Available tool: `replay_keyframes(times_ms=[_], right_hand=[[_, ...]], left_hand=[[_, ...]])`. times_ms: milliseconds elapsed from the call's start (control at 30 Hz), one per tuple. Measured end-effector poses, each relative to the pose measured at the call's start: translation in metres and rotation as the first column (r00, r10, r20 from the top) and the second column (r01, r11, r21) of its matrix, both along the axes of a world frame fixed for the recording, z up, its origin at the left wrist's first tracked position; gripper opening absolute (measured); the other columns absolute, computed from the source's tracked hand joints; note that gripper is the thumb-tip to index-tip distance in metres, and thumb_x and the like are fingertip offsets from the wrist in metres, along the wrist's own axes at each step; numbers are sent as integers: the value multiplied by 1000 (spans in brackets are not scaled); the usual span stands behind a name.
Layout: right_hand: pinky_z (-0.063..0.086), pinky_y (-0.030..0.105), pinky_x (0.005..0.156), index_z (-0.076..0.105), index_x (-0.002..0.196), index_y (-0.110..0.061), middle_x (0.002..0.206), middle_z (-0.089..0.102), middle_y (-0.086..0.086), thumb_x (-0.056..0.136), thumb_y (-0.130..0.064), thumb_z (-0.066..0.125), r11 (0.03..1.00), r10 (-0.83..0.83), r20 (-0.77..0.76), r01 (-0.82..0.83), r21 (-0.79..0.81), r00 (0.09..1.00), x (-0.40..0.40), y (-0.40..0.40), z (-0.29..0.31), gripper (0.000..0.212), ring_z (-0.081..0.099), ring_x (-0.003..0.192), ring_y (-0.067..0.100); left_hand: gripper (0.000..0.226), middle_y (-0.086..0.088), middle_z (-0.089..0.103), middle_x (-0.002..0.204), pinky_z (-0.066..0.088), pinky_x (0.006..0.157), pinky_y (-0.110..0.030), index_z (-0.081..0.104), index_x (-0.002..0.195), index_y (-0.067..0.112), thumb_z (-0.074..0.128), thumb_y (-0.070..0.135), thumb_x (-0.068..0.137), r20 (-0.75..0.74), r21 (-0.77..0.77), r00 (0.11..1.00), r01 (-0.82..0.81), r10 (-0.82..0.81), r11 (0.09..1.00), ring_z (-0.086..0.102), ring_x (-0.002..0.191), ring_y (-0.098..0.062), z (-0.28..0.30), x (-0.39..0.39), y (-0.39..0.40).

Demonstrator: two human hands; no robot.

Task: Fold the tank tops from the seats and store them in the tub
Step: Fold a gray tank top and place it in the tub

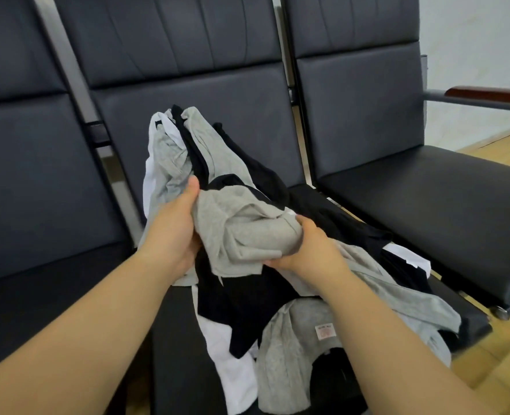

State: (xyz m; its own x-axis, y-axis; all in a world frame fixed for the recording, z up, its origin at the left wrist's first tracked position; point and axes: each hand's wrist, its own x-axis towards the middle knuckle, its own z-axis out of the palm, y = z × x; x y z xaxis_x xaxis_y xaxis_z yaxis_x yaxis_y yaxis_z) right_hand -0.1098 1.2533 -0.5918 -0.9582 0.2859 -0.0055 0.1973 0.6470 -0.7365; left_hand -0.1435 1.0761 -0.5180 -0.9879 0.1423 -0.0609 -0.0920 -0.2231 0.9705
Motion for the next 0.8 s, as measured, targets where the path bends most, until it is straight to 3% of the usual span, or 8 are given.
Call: replay_keyframes(times_ms=[100,233,300,400,500,600,733,800], right_hand=[[52,22,79,61,118,-21,101,65,-11,66,-41,85,969,198,11,-194,-154,980,11,-8,13,61,62,91,6],[56,16,70,72,90,-18,83,74,-6,71,-32,81,832,372,-173,-410,-375,912,37,-23,39,25,69,77,0],[56,24,72,71,89,-11,85,74,3,70,-41,77,808,369,-252,-443,-388,895,48,-36,48,35,69,76,8],[55,29,69,67,93,-2,85,70,13,68,-47,71,769,390,-323,-498,-401,862,62,-65,54,52,66,75,14],[50,23,61,63,84,3,71,64,4,66,-52,64,692,477,-332,-581,-429,814,79,-107,55,57,62,66,10],[52,23,62,66,77,-12,70,67,-8,66,-54,62,591,619,-272,-665,-457,737,99,-155,47,43,65,68,7],[51,21,65,66,75,-24,68,65,-13,79,-46,69,519,764,-173,-751,-407,622,115,-210,16,23,63,68,2],[40,22,58,52,61,-21,57,51,-9,82,-47,68,570,788,-107,-784,-247,606,113,-227,1,37,49,57,5]], left_hand=[[37,-1,74,88,55,67,-33,67,103,17,55,51,92,60,-8,981,-183,183,983,71,82,-18,15,16,-23],[37,0,70,83,49,60,-32,66,85,19,57,55,89,113,-40,939,-321,323,946,66,79,-18,19,40,-65],[37,0,72,75,49,60,-32,66,85,17,56,52,90,141,-36,933,-331,332,943,66,77,-18,14,56,-86],[45,-7,75,97,54,75,-41,71,103,13,57,54,88,184,33,944,-285,275,958,70,93,-25,2,81,-119],[62,-13,70,115,50,93,-49,67,119,12,56,62,84,219,97,937,-297,271,950,67,106,-31,-13,104,-161],[69,-15,65,123,42,103,-47,63,125,12,52,66,85,287,157,913,-344,291,926,62,114,-33,-29,127,-196],[66,-19,68,116,45,98,-47,71,112,9,49,65,87,377,194,855,-448,355,873,66,106,-35,-62,160,-229],[67,-20,71,106,47,86,-45,79,91,6,42,62,91,378,211,855,-454,356,866,71,91,-34,-75,172,-239]])
